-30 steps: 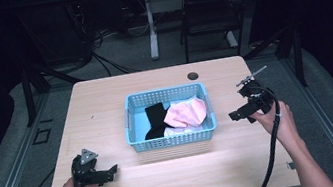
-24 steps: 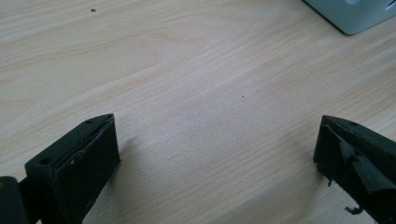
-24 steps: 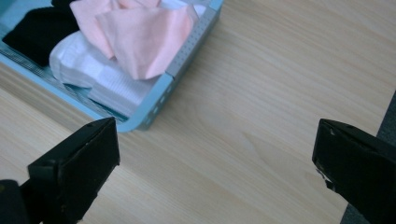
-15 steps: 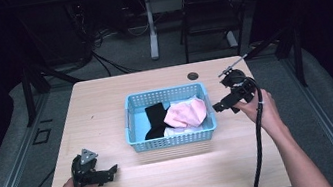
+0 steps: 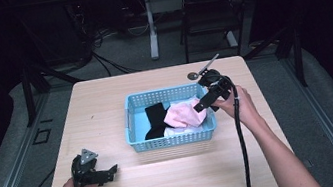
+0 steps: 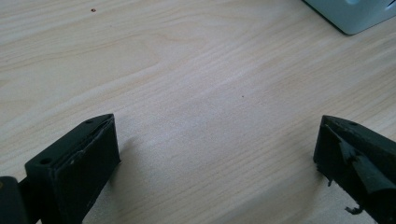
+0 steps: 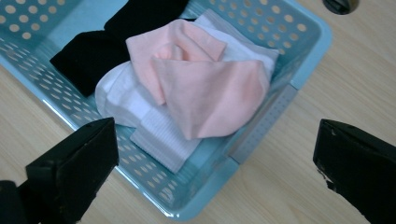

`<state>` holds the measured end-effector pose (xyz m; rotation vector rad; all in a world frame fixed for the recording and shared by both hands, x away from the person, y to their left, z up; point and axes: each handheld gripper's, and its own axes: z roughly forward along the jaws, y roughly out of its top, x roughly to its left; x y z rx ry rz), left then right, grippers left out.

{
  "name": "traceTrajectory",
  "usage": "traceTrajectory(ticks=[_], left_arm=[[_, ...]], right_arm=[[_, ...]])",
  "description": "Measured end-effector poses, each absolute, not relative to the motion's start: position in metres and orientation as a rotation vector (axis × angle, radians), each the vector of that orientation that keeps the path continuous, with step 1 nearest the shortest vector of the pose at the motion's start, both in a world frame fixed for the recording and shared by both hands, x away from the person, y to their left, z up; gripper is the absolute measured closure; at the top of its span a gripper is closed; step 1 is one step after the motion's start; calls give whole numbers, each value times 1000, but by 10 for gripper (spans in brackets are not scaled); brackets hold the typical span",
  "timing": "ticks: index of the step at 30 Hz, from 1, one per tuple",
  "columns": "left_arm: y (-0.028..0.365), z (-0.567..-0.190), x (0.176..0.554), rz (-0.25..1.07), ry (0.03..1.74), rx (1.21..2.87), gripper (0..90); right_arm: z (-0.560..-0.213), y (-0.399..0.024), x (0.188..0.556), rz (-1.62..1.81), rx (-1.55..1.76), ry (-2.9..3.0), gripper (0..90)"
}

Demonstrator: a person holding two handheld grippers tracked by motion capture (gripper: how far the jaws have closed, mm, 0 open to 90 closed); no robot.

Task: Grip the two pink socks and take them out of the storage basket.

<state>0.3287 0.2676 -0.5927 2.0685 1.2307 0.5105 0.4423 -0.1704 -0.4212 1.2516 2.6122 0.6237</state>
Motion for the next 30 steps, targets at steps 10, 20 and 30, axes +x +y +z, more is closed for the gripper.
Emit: traceTrajectory(ticks=[10, 20, 30], left_arm=[[268, -593, 329, 512, 1228, 2072, 0], [268, -593, 329, 511, 1227, 2073, 0], [268, -592, 328, 509, 1225, 2076, 0]], right_arm=[[-444, -135, 461, 572, 1207, 2702, 0], [-471, -116, 479, 510, 1219, 2779, 19], [-489, -107, 488, 368, 1271, 2783, 305]])
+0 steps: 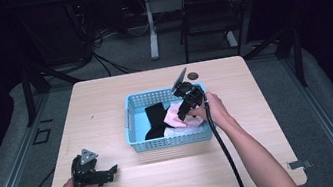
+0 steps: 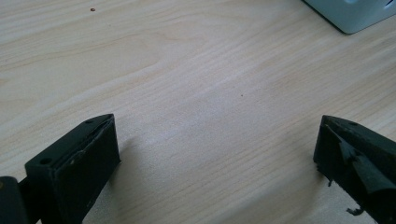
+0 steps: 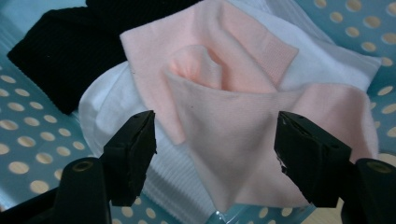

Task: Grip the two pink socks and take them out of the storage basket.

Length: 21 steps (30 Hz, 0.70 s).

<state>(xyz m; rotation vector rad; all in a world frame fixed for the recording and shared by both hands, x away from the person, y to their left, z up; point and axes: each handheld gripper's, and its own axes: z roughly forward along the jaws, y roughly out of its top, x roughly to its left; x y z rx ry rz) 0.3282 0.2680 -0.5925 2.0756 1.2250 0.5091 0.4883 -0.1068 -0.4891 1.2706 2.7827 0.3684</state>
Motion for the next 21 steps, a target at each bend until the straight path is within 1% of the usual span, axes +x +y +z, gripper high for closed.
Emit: traceTrajectory(ticks=[4, 7, 8, 9, 12, 13, 17, 21], left_arm=[[268, -592, 328, 509, 1225, 2075, 0], [268, -592, 328, 508, 1225, 2075, 0], [268, -593, 328, 508, 1225, 2075, 0], [268, -593, 328, 509, 1225, 2075, 0], [268, -592, 328, 509, 1225, 2075, 0], [268, -593, 328, 509, 1225, 2075, 0], [268, -592, 328, 509, 1225, 2075, 0], [268, -593, 328, 509, 1226, 2075, 0]], right_arm=[[-500, -104, 489, 280, 1272, 2758, 437], [-505, -106, 490, 252, 1280, 2758, 601], [-506, -106, 490, 250, 1285, 2766, 691], [-506, -106, 490, 250, 1285, 2766, 691], [-505, -107, 489, 247, 1270, 2772, 807], [-505, -107, 489, 247, 1270, 2772, 807], [-502, -108, 488, 273, 1273, 2770, 853], [-496, -111, 487, 309, 1283, 2784, 859]])
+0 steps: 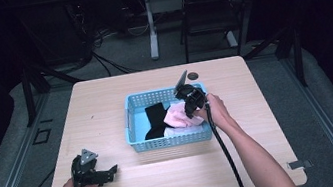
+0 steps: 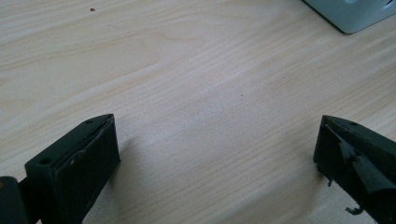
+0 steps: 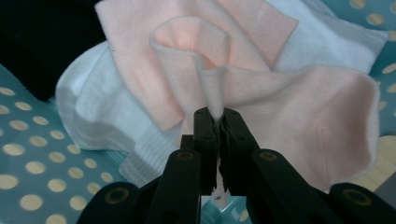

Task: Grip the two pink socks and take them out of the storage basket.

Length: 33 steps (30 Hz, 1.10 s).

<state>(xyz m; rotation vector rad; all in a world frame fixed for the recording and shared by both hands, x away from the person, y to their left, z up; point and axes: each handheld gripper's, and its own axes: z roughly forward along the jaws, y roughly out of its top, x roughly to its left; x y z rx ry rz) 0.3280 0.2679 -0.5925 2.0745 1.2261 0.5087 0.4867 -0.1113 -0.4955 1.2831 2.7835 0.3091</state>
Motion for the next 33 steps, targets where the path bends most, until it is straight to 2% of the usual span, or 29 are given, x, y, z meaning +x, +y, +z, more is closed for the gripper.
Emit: traceTrajectory(ticks=[33], left_arm=[[268, -592, 328, 509, 1225, 2075, 0]], right_arm=[[-425, -132, 476, 530, 1306, 2751, 863]])
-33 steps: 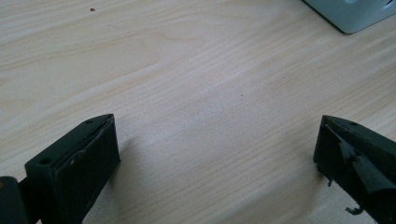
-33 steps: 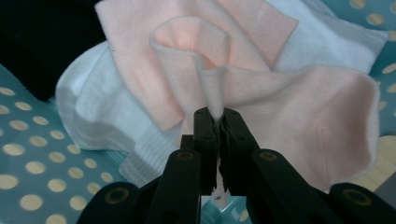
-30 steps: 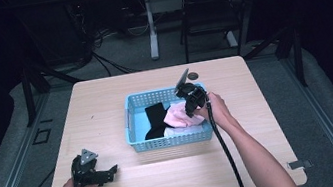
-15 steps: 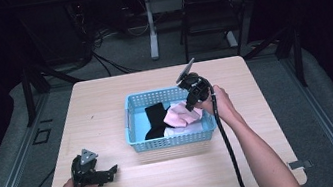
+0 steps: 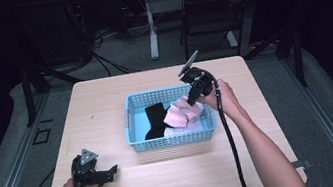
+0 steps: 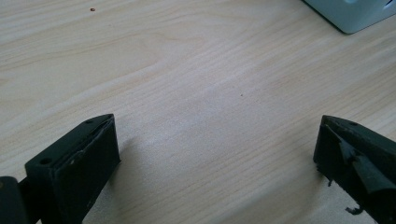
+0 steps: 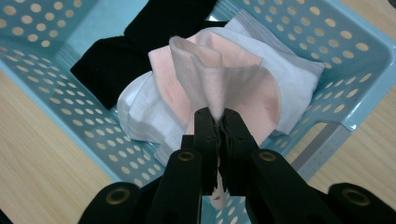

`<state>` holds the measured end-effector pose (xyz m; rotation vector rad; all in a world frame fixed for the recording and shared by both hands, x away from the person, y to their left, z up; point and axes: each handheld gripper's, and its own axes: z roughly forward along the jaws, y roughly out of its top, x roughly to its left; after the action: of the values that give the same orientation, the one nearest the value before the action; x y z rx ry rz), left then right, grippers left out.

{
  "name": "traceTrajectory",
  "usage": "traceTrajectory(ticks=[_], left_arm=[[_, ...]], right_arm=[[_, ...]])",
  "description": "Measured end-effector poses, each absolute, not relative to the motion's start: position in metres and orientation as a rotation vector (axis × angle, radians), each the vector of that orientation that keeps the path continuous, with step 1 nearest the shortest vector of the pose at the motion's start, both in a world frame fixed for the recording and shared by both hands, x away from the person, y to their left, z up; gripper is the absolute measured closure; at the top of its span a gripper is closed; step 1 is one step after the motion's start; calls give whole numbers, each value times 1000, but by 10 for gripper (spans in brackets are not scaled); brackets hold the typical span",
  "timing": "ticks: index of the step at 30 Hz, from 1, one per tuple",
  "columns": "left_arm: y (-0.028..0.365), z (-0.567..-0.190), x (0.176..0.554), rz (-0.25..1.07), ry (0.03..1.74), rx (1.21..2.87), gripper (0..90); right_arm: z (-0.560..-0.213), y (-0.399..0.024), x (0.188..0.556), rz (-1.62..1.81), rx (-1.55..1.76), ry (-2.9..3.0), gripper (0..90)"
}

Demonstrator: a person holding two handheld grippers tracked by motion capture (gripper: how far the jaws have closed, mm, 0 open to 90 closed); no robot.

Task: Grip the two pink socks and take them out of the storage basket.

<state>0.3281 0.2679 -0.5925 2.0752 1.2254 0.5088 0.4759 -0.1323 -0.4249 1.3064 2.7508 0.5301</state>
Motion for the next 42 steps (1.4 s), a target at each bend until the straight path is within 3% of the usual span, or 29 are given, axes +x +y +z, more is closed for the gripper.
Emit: traceTrajectory(ticks=[24, 42], left_arm=[[268, -592, 328, 509, 1225, 2075, 0], [268, -593, 328, 507, 1227, 2073, 0]], right_arm=[[-358, -132, 457, 570, 1200, 2722, 863], [-323, -162, 448, 595, 1219, 2656, 861]])
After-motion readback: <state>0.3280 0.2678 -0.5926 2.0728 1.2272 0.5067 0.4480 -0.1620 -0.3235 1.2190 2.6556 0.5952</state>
